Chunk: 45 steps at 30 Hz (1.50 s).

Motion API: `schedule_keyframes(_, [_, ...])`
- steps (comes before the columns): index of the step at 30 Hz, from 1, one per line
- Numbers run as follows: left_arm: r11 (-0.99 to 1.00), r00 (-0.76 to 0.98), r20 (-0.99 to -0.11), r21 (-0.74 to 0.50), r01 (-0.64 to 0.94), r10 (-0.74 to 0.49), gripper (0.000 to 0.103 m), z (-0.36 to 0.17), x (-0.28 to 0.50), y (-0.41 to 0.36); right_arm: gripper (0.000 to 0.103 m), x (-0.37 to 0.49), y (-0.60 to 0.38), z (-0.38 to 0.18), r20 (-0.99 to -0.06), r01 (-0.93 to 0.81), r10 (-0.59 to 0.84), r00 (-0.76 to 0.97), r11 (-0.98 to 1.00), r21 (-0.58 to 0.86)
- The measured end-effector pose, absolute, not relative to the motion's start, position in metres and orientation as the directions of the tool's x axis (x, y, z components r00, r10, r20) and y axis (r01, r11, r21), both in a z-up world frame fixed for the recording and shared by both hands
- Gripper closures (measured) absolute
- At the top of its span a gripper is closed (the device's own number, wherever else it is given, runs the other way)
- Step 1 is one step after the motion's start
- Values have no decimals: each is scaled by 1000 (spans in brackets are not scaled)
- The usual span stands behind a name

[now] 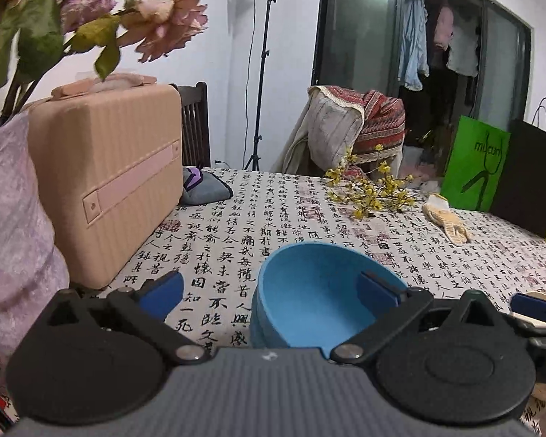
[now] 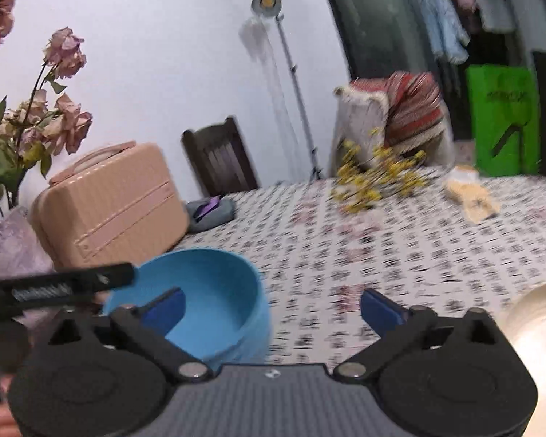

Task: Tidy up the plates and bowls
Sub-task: 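Open both grippers and pull them back from the bowl stack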

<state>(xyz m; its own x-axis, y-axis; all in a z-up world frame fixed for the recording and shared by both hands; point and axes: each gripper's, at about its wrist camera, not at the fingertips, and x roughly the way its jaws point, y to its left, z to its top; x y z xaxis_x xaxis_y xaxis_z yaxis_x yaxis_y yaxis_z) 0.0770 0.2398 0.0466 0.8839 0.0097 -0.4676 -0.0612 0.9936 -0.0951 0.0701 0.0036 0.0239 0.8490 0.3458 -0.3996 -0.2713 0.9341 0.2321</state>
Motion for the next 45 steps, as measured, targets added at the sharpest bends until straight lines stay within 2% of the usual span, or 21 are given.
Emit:
schedule_keyframes(6, [992,909,-416,-118,-40,-13,0,37,51,240,0,28,-9,2,-325,-305,344,881,938,163])
schedule_keyframes(10, [994,935,-351,-108,11,-49,0,30,22,225,0,8,-19,-7,-308,-301,334,891,942,148])
schedule_keyframes(15, [986,958,-270,-161,52,-95,0,25,-5,204,0,-17,-33,-14,-273,-257,276,922,961,105])
schedule_keyframes(20, [981,971,-226,-193,31,-75,0,23,-20,181,0,-25,-58,-21,-270,-230,258,928,964,133])
schedule_keyframes(28, [989,962,-275,-141,-31,-9,0,21,-11,143,0,-10,-97,-36,-324,-304,354,877,932,197])
schedule_keyframes(38, [990,951,-308,-129,-59,16,0,28,7,121,0,11,-113,-33,-307,-350,385,870,922,165])
schedule_keyframes(45, [994,950,-312,-108,-26,-9,0,31,15,139,0,26,-105,-34,-324,-286,342,882,935,209])
